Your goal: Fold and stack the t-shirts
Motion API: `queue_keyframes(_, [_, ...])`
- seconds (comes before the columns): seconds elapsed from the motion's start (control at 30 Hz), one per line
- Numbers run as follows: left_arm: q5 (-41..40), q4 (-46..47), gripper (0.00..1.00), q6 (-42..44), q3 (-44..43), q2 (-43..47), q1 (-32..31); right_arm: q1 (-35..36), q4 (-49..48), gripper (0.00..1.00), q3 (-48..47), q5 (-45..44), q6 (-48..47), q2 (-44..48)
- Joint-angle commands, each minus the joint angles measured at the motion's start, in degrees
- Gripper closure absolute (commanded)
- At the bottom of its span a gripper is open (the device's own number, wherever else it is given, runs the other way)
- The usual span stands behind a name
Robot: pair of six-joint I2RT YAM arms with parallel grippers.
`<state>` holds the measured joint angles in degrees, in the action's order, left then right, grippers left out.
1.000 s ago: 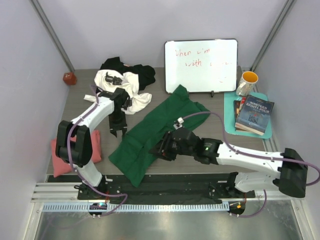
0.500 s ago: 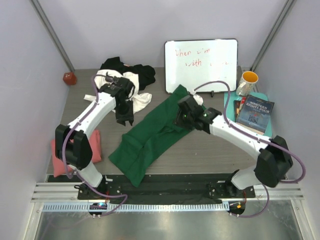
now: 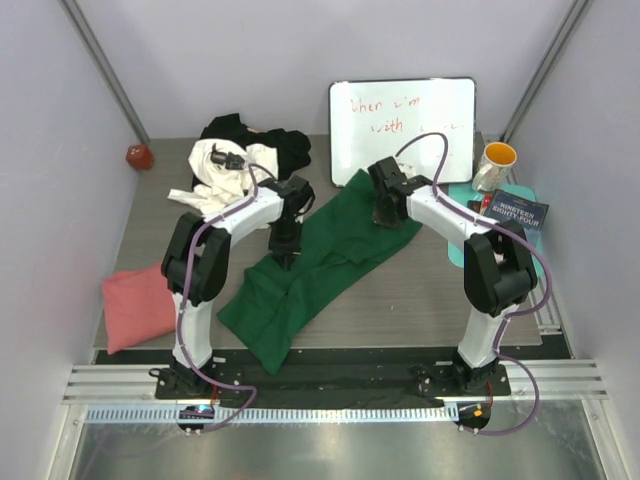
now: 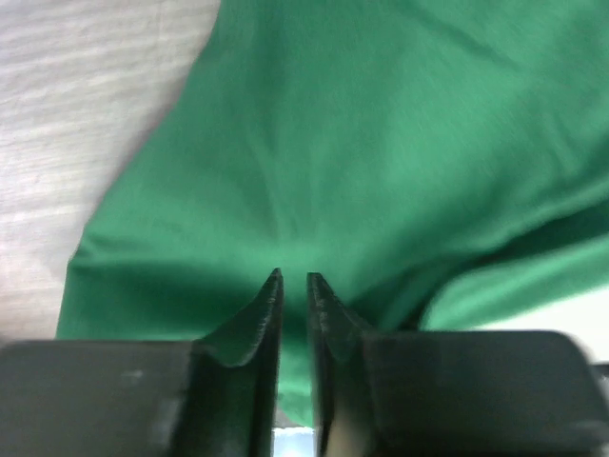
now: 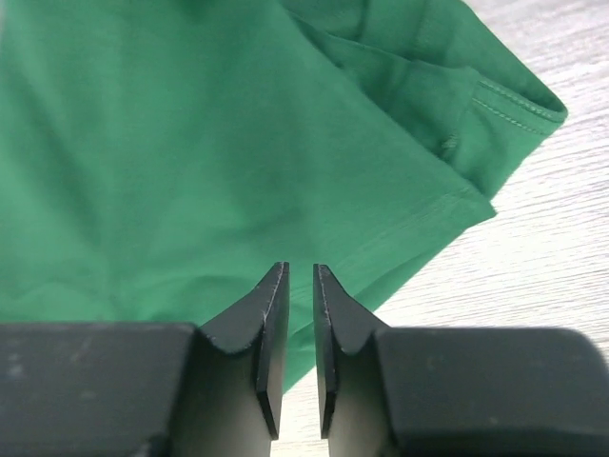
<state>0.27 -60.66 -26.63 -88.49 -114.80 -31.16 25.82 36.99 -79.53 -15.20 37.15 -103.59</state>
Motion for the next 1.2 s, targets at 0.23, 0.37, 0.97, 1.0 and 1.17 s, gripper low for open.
queue_keyframes(0.23, [-1.0,3.5,1.00,0.5,2.6,-2.8,-0.8,-0.7,1.8,0.97,-1.7,0.3,-4.2,-8.2])
queue_keyframes(0.37, [-0.4,4.4,1.00,0.3,5.3,-1.7,-1.1,-0.8,1.7,0.99,-2.4,1.1,-4.4,-12.6])
queue_keyframes(0.97, [-0.4,4.1,1.00,0.9,15.8,1.9,-3.9,4.2,1.8,0.99,-17.4,9.1,-11.3,-24.5])
queue_keyframes(1.0, [-0.4,4.3,1.00,0.8,16.5,2.3,-4.0,4.3,1.8,0.99,-18.5,9.7,-11.5,-25.3])
queue_keyframes(1.17, [-1.6,3.9,1.00,0.6,16.9,2.7,-4.0,4.9,1.8,0.99,-26.7,11.2,-13.1,-31.1])
